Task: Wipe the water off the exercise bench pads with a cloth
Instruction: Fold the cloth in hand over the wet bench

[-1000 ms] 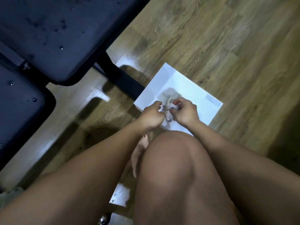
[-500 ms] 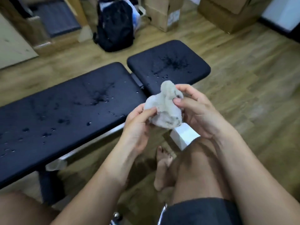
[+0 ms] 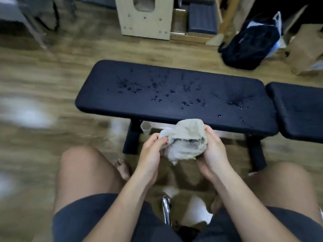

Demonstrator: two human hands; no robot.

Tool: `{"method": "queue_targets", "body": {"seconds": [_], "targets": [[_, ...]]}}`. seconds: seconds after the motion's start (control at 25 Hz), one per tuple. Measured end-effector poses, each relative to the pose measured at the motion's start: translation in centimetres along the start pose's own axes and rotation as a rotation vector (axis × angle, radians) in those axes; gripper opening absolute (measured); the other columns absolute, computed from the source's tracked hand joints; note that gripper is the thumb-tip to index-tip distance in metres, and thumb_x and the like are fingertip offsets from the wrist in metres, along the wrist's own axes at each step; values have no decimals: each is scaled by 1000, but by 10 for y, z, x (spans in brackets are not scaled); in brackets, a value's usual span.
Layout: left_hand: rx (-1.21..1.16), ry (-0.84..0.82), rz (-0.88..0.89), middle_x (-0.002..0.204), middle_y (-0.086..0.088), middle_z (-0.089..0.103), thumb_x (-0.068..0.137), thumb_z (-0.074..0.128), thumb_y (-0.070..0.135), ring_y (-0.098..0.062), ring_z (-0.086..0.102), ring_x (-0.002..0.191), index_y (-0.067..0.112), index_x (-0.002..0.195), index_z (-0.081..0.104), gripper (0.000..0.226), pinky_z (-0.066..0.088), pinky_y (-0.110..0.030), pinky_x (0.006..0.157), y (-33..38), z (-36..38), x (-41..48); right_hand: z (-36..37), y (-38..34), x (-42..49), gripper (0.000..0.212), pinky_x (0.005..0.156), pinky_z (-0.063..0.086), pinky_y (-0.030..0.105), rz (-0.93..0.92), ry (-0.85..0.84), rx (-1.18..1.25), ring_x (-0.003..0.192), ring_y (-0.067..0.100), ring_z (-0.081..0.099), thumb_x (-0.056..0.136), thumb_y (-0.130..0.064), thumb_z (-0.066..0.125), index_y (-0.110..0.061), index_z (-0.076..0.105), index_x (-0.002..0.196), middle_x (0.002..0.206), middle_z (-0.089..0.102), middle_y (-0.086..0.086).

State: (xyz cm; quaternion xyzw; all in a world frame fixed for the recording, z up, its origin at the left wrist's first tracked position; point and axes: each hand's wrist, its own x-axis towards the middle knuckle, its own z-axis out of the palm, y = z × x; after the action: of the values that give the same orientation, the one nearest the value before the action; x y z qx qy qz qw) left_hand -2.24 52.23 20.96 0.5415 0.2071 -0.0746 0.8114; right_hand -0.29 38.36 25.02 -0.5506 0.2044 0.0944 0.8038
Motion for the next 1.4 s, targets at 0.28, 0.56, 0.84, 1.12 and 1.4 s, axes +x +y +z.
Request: {"method": "queue_targets", "body": {"seconds": [0.28,0.56,0.84,1.12,1.4], "targets": [[319,339,256,107,5,62,75,73,22,-8,59,99,21,110,59,38,46,-22,85,7,-36,21,69,30,43,23,53,45,28,-88,-26,-443,60,21,59,88,-32,67,-11,63,95,78,67,11],[641,23,260,144,9,44,71,62,32,-8,42,132,32,146,33,81,39,-32,109,21,-42,49,89,11,62,9,60,52,23,-253,-1,-685,72,10,65,89,-19,66,-17,63,97,88,69,1],[-177,-176,-204,120,-19,67,80,63,44,-33,62,111,7,119,66,55,46,-40,91,55,-60,50,107,-8,43,34,82,57,39,-27,-186,-364,94,24,70,93,-9,59,-27,58,121,106,72,10],[-202,-116,-244,113,-12,72,96,54,32,-26,70,104,6,115,68,35,55,-42,91,62,-80,27,72,11,19,77,76,56,41,-56,-291,-282,95,27,70,90,3,58,-51,28,137,105,72,10],[-202,-62,-184,119,-20,69,105,33,34,-30,66,111,4,126,62,46,52,-43,97,55,-66,6,41,13,20,49,79,56,40,-27,-235,-231,92,27,70,85,3,64,-20,54,127,101,73,13]]}}
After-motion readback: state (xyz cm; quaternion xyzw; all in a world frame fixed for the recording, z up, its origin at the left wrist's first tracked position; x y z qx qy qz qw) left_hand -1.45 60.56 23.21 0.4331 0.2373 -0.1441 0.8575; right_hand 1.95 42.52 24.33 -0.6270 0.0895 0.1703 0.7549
